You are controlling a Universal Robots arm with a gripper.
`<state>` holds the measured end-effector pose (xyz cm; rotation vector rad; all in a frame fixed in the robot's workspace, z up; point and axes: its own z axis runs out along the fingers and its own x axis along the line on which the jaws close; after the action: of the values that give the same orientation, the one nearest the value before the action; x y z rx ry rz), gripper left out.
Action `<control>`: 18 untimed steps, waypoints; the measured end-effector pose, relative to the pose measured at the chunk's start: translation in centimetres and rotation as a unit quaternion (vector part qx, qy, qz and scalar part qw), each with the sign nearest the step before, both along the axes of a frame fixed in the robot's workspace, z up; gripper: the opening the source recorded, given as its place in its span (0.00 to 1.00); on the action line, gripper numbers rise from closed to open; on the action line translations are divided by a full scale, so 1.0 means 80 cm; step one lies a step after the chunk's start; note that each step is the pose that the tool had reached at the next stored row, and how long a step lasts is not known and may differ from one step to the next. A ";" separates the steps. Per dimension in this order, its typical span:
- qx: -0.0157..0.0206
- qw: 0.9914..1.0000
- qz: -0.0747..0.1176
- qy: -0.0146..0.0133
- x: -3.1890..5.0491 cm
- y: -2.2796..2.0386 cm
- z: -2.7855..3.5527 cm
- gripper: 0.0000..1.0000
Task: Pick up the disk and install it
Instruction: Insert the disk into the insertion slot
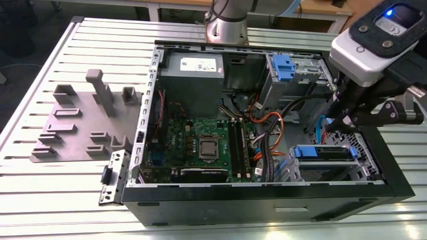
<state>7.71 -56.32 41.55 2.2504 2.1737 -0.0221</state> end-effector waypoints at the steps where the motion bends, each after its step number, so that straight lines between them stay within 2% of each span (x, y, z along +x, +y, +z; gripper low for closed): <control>1: 0.000 1.000 0.000 0.000 0.000 -0.0001 -0.0025 0.30; 2: 0.000 1.000 0.000 0.000 0.000 -0.0002 -0.0047 0.30; 4: 0.000 1.000 0.000 0.000 0.000 -0.0003 -0.0092 0.18; 5: 0.000 1.000 0.000 0.000 0.000 -0.0003 -0.0114 0.18; 7: 0.000 1.000 0.000 0.000 0.000 -0.0003 -0.0160 0.11; 18: 0.000 1.000 0.000 0.000 0.000 -0.0003 -0.0410 0.11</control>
<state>7.71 -56.35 38.27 2.2504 2.1737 -0.0222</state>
